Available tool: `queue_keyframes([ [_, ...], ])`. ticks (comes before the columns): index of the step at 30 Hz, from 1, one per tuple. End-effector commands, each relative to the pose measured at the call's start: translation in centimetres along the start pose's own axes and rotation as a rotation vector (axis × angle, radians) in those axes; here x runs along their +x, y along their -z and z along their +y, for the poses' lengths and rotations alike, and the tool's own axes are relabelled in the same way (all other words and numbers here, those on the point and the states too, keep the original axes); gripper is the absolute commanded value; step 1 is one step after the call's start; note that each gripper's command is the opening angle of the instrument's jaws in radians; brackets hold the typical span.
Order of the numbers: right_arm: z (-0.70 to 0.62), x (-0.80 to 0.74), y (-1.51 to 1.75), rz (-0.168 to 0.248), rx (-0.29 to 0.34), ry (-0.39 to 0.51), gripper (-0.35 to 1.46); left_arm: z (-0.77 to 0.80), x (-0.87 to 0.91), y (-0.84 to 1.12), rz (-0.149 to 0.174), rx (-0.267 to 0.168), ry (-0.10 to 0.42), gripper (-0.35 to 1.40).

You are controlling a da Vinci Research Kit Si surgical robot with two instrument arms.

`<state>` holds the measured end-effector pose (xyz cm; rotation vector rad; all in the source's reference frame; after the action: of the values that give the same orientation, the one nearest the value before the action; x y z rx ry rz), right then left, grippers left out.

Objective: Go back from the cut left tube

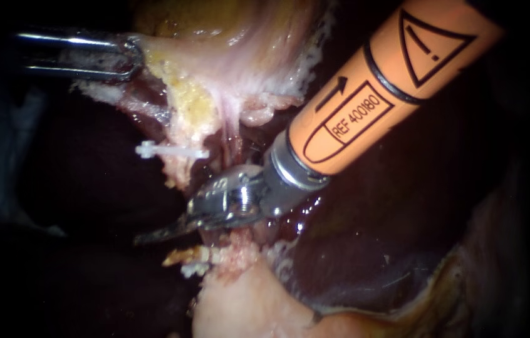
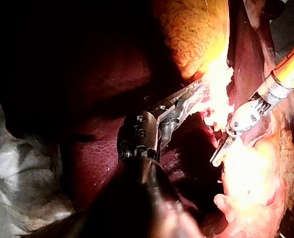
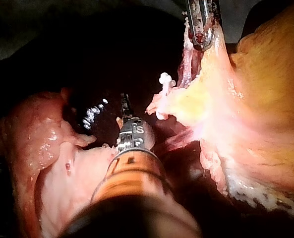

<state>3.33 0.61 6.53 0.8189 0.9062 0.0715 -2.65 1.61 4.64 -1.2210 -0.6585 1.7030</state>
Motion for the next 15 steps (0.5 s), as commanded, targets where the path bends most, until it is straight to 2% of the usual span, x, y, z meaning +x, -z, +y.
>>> queue_keyframes([
  [1,0.0,-0.01,-0.01,-0.001,0.002,0.0,-0.35,0.0,0.0,0.0,0.0,0.0,0.0,-0.35],
  [2,0.0,-0.01,-0.01,0.007,0.004,0.001,-0.35,0.0,0.0,0.0,0.0,-0.001,0.0,-0.35],
  [3,-0.01,-0.01,-0.01,0.019,0.006,0.003,0.02,0.0,0.0,0.0,0.0,-0.001,0.0,-0.35],
  [5,-0.02,-0.01,0.0,0.033,-0.009,0.005,0.61,0.0,0.0,0.0,0.0,-0.001,0.0,-0.35],
  [7,-0.03,-0.02,0.0,0.06,-0.032,0.007,1.06,0.0,0.0,0.01,0.0,-0.001,0.0,-0.35],
  [10,-0.05,-0.04,0.03,0.094,-0.059,0.003,1.26,-0.01,0.0,0.01,0.0,-0.001,0.0,-0.35],
  [15,-0.09,-0.08,0.08,0.1,-0.074,0.003,1.31,-0.02,0.0,0.01,-0.001,-0.001,0.0,-0.35],
])
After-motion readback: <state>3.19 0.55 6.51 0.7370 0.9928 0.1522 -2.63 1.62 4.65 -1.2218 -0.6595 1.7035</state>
